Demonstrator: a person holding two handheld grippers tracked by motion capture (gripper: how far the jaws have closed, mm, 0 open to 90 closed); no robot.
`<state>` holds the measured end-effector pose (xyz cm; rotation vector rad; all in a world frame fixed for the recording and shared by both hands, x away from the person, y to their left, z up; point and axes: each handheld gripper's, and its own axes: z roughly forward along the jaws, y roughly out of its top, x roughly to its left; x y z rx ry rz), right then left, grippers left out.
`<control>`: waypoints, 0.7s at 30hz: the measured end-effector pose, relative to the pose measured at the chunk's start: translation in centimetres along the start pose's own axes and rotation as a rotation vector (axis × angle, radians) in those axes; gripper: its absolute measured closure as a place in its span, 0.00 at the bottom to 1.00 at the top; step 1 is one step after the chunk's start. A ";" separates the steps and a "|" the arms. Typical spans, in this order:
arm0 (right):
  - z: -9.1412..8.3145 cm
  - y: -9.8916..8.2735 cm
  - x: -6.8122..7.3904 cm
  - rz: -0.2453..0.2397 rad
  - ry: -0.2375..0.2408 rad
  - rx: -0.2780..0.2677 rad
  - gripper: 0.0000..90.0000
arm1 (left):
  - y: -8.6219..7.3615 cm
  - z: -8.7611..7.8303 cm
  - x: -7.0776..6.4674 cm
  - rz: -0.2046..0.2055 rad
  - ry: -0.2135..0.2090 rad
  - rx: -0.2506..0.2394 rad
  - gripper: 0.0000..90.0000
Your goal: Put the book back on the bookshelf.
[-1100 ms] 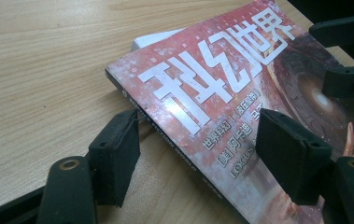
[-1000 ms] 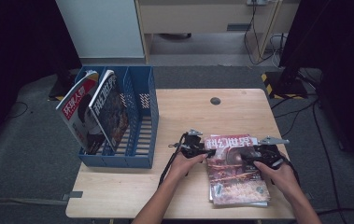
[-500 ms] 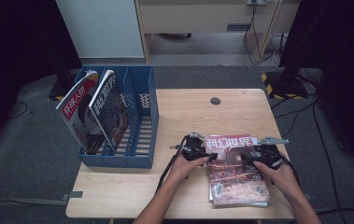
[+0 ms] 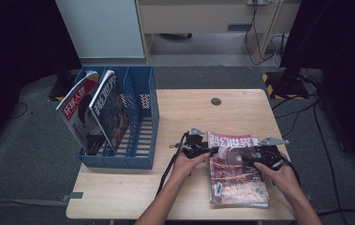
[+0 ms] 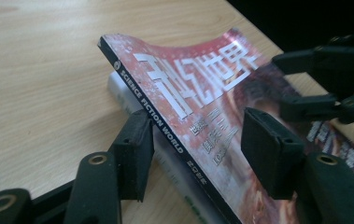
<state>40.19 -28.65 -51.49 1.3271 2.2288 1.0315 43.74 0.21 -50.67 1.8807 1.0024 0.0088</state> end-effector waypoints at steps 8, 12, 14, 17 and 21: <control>0.1 0.0 0.2 0.007 0.028 -0.001 0.32 | 0.5 0.7 -0.9 0.030 -0.022 0.018 0.51; 0.2 0.1 0.4 -0.003 0.027 0.003 0.32 | 0.7 0.6 -1.2 0.032 -0.026 0.015 0.53; 0.2 0.1 0.5 -0.007 0.022 -0.003 0.32 | 0.9 0.6 -1.3 0.036 -0.027 0.012 0.54; 0.2 0.1 0.5 -0.008 0.019 -0.002 0.32 | 1.2 0.7 -1.6 0.048 -0.025 0.016 0.54; 0.1 0.1 0.6 -0.006 0.025 -0.003 0.32 | 1.4 0.9 -1.8 0.046 -0.025 0.026 0.54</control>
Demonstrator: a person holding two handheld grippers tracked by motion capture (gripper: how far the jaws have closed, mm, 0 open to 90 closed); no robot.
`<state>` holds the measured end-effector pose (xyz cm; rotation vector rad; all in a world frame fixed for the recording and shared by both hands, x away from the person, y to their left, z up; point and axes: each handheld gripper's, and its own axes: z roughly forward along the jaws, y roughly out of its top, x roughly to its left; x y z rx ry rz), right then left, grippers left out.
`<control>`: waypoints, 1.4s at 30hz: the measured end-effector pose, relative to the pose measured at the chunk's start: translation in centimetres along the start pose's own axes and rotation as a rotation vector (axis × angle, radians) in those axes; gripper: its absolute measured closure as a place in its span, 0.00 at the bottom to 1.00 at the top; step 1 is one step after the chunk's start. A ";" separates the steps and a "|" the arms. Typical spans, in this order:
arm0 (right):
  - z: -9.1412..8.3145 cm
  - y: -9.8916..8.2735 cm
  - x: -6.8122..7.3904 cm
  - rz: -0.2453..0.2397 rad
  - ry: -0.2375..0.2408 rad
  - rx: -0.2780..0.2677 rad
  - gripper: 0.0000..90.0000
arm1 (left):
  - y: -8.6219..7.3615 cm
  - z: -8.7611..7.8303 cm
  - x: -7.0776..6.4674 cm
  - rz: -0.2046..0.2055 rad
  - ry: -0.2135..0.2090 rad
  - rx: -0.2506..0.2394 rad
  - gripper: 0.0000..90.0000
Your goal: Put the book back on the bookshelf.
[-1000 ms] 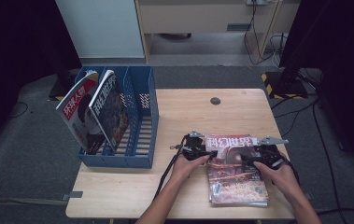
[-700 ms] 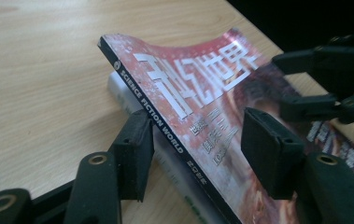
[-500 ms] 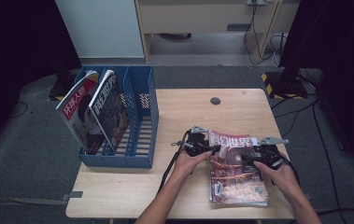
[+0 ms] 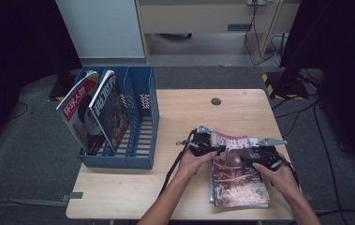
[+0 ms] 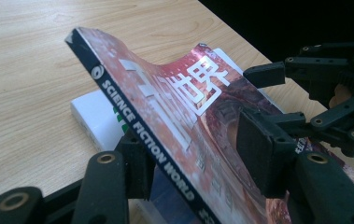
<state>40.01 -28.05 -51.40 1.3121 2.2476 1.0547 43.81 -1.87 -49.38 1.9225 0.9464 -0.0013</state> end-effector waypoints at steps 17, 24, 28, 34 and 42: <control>0.0 0.1 0.7 -0.021 0.028 0.002 0.27 | 0.3 -0.1 -0.5 -0.017 0.022 -0.019 0.69; 0.0 0.2 0.9 -0.019 0.043 0.011 0.17 | 0.8 -1.0 -1.1 0.005 0.042 -0.049 0.78; -0.1 0.3 1.0 -0.010 0.071 0.002 0.13 | 1.3 -1.7 -1.4 0.044 0.040 -0.063 0.82; 0.0 0.3 0.9 -0.001 0.114 0.014 0.08 | 1.8 -2.8 -1.8 0.096 0.041 -0.074 0.84; -0.2 0.3 0.7 -0.012 0.164 0.026 0.08 | 2.3 -3.8 -2.4 0.150 0.029 -0.089 0.87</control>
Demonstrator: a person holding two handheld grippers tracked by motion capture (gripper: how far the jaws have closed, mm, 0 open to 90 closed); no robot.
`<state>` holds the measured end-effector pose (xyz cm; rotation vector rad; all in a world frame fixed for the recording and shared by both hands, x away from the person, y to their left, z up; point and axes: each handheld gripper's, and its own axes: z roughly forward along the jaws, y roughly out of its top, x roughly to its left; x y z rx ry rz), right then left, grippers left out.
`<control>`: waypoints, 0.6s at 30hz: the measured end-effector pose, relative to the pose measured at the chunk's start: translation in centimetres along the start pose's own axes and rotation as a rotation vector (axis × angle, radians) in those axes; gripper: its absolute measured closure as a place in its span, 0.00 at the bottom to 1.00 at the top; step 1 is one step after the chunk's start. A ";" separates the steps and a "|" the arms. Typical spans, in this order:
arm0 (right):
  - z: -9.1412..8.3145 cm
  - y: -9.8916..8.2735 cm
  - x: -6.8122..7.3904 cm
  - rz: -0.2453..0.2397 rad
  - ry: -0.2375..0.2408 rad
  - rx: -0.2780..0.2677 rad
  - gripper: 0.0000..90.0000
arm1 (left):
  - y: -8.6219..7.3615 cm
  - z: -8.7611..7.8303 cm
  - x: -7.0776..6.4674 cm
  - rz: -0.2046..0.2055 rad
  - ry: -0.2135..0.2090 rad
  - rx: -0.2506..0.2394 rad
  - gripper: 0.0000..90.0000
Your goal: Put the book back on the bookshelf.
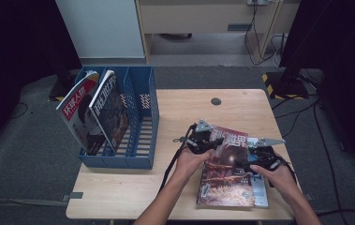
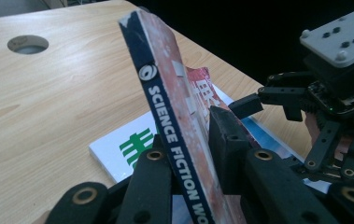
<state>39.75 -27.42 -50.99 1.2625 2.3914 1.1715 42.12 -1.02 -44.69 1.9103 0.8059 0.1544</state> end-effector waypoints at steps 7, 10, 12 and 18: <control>0.0 0.4 -0.7 -0.015 0.057 0.009 0.08 | 0.9 -0.4 -0.9 0.052 -0.014 -0.010 0.88; 0.1 0.6 -1.0 -0.017 0.079 0.015 0.07 | 1.1 -0.6 -1.2 0.072 -0.017 -0.011 0.89; 0.4 0.6 -1.1 -0.010 0.098 0.012 0.07 | 1.3 -0.7 -1.3 0.078 -0.017 -0.012 0.89; 0.7 0.8 -1.2 -0.003 0.147 -0.012 0.08 | 1.5 -1.0 -1.4 0.084 -0.027 -0.027 0.90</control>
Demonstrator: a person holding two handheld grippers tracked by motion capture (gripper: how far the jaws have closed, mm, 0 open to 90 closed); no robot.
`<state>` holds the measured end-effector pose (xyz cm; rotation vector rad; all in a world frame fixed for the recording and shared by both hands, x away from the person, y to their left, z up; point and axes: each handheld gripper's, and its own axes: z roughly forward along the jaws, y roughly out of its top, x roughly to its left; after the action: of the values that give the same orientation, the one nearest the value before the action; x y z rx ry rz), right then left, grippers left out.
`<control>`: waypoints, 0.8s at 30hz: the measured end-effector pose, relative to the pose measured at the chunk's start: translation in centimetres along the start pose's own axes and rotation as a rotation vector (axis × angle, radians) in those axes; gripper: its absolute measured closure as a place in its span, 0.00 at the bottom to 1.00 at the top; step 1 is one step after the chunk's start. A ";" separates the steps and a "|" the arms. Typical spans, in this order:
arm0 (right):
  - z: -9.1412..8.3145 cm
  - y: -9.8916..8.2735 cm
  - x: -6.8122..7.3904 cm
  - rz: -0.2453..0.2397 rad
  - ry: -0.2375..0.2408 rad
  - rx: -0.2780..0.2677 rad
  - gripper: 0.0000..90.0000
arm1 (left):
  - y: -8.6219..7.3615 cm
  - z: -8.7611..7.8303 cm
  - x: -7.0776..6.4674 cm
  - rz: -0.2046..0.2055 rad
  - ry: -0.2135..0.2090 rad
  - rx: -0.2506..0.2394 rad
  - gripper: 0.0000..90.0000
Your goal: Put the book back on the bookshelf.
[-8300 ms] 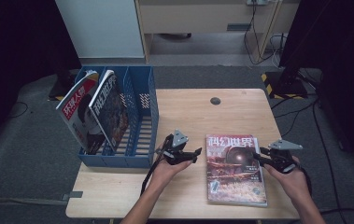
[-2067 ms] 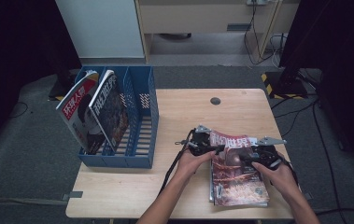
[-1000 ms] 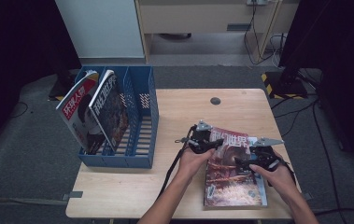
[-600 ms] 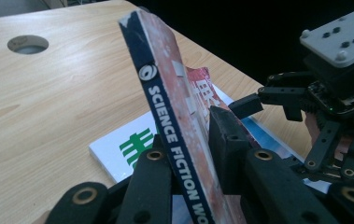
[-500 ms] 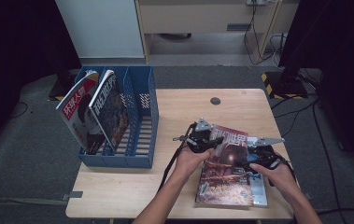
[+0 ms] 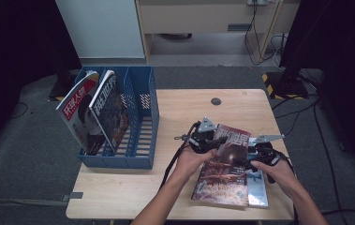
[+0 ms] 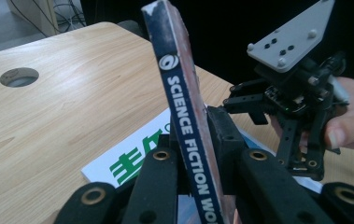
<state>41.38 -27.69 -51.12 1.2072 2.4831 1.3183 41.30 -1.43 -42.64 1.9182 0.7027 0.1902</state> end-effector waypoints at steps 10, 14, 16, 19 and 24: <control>0.3 0.2 0.4 -0.013 0.037 -0.034 0.18 | 0.2 -0.2 -0.2 0.013 -0.003 0.002 0.91; 0.0 0.2 0.4 -0.014 0.030 -0.041 0.23 | 0.3 -0.3 -0.1 0.020 -0.001 0.005 0.91; -0.2 0.2 0.4 -0.014 0.028 -0.044 0.27 | 0.4 -0.4 0.0 0.022 0.000 0.007 0.91; -0.5 0.4 0.4 -0.005 0.021 -0.051 0.33 | 0.5 -0.6 0.1 0.023 0.002 0.002 0.92; -1.5 1.0 0.7 -0.024 0.001 -0.077 0.50 | 0.7 -1.2 0.6 0.017 0.003 -0.020 0.93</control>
<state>40.92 -27.91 -49.31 1.1567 2.4153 1.3949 41.53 -0.39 -41.65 1.9062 0.6842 0.2097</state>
